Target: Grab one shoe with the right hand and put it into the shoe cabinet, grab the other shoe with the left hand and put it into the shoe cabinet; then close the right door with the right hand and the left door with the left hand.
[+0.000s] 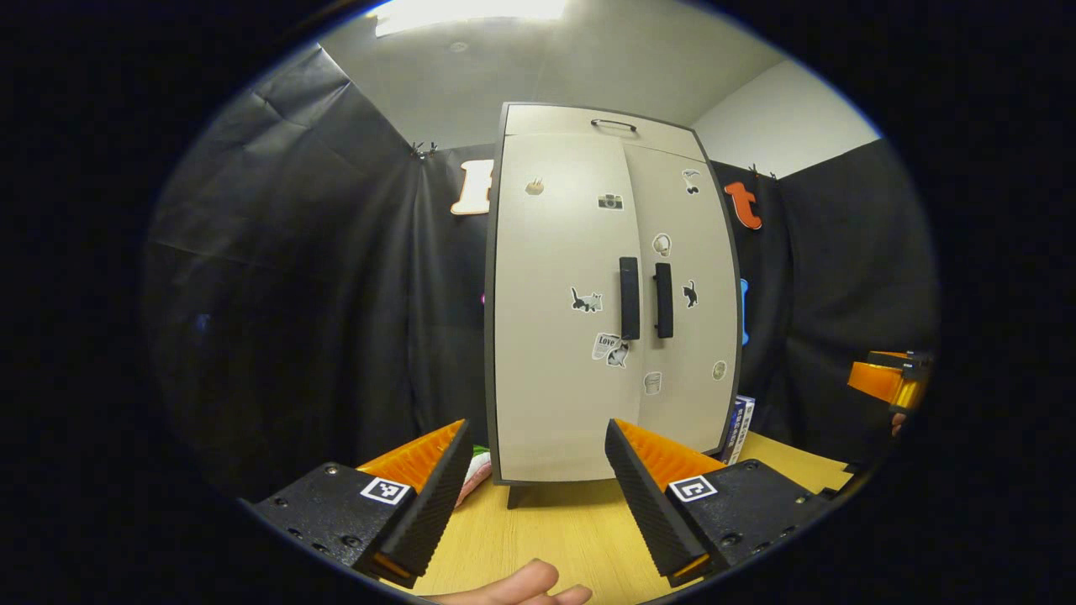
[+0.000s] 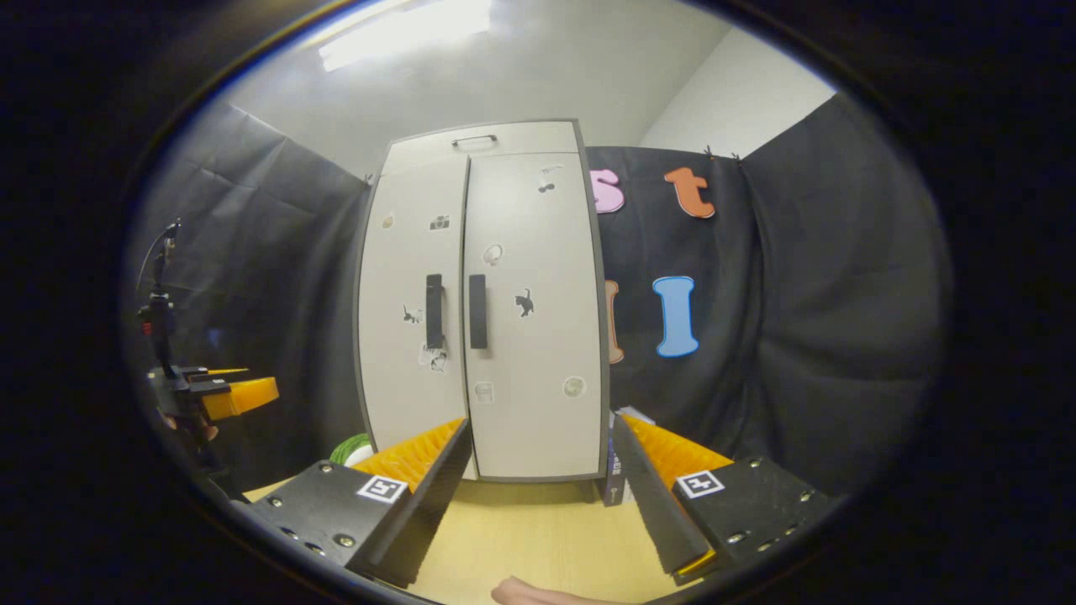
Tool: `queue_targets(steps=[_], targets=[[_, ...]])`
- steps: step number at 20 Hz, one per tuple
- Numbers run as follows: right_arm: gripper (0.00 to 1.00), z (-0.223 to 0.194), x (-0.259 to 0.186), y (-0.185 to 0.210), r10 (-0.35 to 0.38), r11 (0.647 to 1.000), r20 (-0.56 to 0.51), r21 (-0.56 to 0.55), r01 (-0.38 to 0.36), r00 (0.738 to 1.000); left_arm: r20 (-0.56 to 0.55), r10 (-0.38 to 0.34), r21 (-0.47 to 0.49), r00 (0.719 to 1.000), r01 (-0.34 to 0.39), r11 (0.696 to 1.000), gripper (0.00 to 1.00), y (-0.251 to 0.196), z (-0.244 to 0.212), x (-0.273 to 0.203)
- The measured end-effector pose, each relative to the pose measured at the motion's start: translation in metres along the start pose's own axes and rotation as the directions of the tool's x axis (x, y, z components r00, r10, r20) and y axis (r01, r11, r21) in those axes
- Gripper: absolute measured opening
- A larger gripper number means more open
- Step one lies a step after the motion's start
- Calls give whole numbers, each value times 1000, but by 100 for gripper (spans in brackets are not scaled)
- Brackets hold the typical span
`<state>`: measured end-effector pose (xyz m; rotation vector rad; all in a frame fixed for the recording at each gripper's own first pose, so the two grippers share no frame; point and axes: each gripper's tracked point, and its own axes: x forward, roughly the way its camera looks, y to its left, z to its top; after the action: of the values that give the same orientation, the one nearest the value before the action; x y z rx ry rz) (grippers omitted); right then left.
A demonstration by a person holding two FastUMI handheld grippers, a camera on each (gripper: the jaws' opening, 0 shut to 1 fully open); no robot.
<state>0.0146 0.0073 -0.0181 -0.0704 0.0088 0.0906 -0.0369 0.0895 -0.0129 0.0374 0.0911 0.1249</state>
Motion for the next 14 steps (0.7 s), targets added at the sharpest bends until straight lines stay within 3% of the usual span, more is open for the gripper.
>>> queue_targets(steps=[14], targets=[[98, -8, -9, -5, 9, 1000, 4, -11, -9, 1000, -6, -56, -16, 998, 55, 998, 96, -18, -2, -3]])
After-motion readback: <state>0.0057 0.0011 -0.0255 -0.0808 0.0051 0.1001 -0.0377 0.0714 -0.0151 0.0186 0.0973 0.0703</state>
